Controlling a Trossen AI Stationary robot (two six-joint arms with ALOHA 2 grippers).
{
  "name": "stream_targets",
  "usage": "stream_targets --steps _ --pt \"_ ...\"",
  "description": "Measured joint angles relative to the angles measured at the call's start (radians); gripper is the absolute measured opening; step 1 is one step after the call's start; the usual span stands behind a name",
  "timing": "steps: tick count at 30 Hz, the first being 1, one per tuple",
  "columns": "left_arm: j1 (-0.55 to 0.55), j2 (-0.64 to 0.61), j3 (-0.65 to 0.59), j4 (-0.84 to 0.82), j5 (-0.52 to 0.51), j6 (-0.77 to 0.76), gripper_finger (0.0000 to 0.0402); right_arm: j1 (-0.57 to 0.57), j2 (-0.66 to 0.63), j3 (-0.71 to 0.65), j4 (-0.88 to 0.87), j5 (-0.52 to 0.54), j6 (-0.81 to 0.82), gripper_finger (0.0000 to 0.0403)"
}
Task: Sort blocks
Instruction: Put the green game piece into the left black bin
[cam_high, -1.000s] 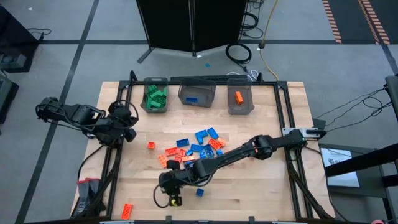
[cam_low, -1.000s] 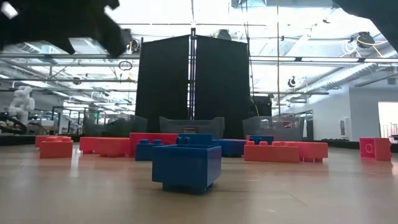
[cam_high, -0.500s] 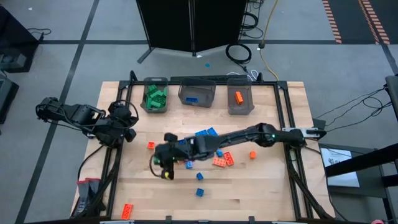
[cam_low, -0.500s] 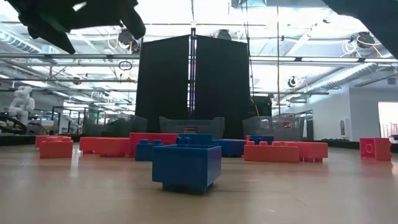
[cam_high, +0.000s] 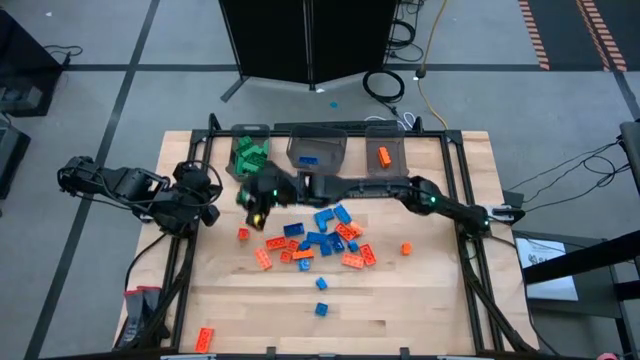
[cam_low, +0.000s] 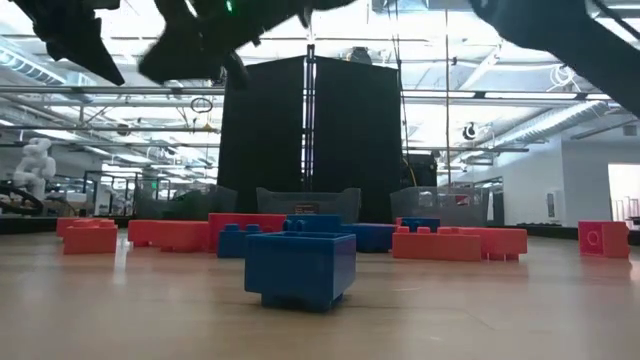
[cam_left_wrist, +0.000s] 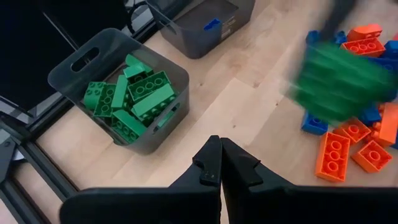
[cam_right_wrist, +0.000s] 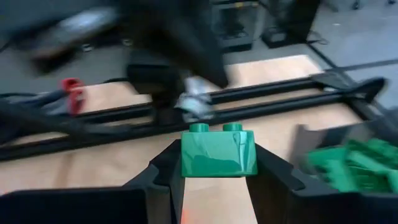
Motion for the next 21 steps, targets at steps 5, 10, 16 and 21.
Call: stream_targets --steps 5,10,16,21 --pt "0.000 0.000 0.000 0.000 -0.014 0.000 0.0000 -0.082 0.016 0.000 0.090 0.000 0.004 0.0118" --pt "0.000 0.000 0.000 0.000 -0.027 0.000 0.0000 -0.152 0.026 0.000 0.193 0.000 0.023 0.0118" --pt "0.000 0.000 0.000 0.000 -0.027 0.000 0.0000 -0.215 0.068 0.000 0.334 0.000 0.104 0.0118" --pt "0.000 0.000 0.000 0.000 -0.032 0.000 0.0000 -0.250 0.120 0.000 0.387 0.047 0.215 0.0118"
